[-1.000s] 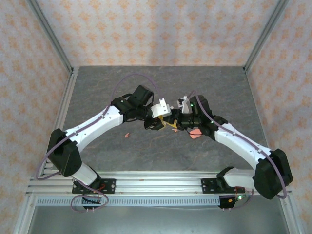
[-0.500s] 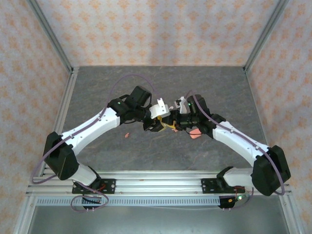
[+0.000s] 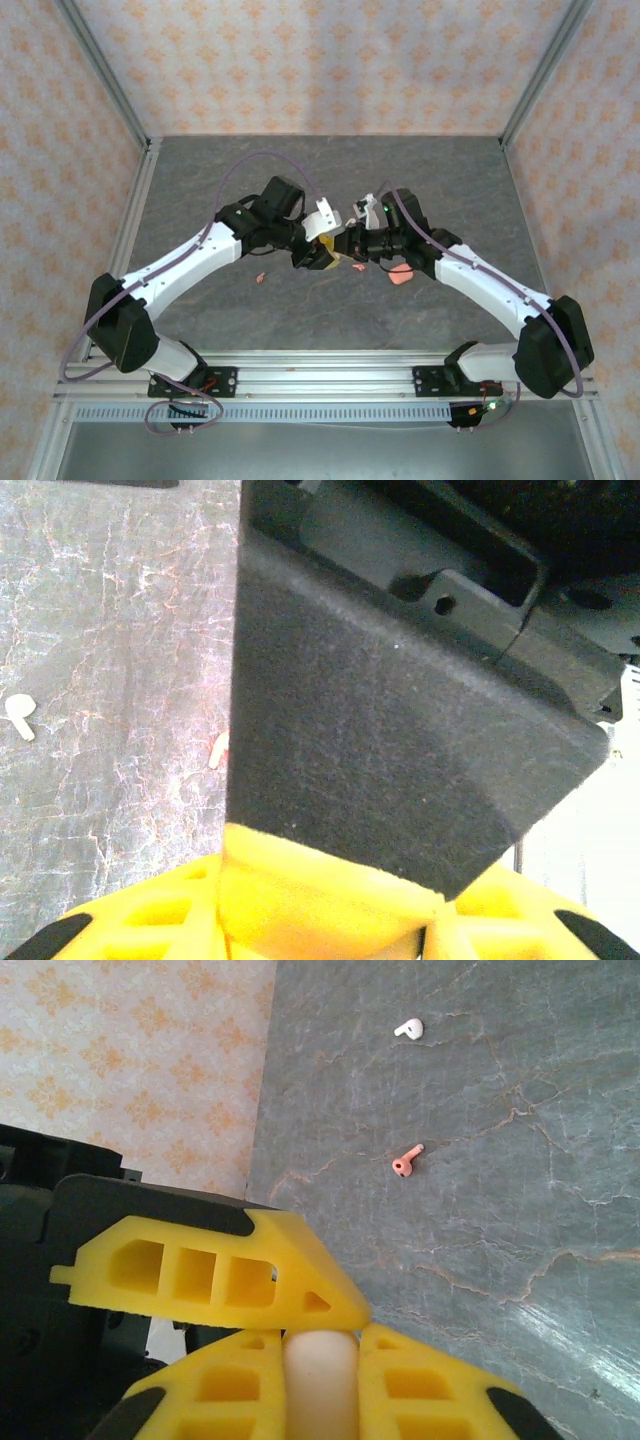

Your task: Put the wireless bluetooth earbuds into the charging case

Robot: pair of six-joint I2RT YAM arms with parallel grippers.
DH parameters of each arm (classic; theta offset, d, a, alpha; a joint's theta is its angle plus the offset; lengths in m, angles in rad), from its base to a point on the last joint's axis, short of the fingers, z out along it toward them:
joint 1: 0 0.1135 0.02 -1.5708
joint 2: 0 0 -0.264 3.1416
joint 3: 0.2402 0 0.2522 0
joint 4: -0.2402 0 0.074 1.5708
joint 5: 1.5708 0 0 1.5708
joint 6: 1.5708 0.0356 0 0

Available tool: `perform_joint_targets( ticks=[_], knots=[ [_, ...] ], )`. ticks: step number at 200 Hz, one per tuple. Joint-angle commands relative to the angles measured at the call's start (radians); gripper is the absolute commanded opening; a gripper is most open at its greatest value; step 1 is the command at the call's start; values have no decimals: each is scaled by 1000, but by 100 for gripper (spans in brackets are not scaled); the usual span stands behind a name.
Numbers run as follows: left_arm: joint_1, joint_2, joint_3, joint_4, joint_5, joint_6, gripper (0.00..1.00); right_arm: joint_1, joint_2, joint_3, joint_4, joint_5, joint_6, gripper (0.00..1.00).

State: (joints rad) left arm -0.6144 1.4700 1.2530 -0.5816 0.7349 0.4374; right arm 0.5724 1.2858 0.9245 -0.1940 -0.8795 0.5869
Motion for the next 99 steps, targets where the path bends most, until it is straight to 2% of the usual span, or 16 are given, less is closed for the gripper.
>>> perform_joint_targets(
  ticks=[1,30,43,99],
  knots=[
    [24,-53,5,95,-2,-52,37,3,4,29,-118,-14,-87,10],
    [24,-52,15,109,-47,-103,41,3,12,74,-173,-17,-144,5],
    [24,-49,22,106,-62,-118,46,3,15,90,-188,-17,-162,4],
    [32,-76,13,129,-104,-183,87,-6,65,207,-316,-5,-289,1]
  ],
)
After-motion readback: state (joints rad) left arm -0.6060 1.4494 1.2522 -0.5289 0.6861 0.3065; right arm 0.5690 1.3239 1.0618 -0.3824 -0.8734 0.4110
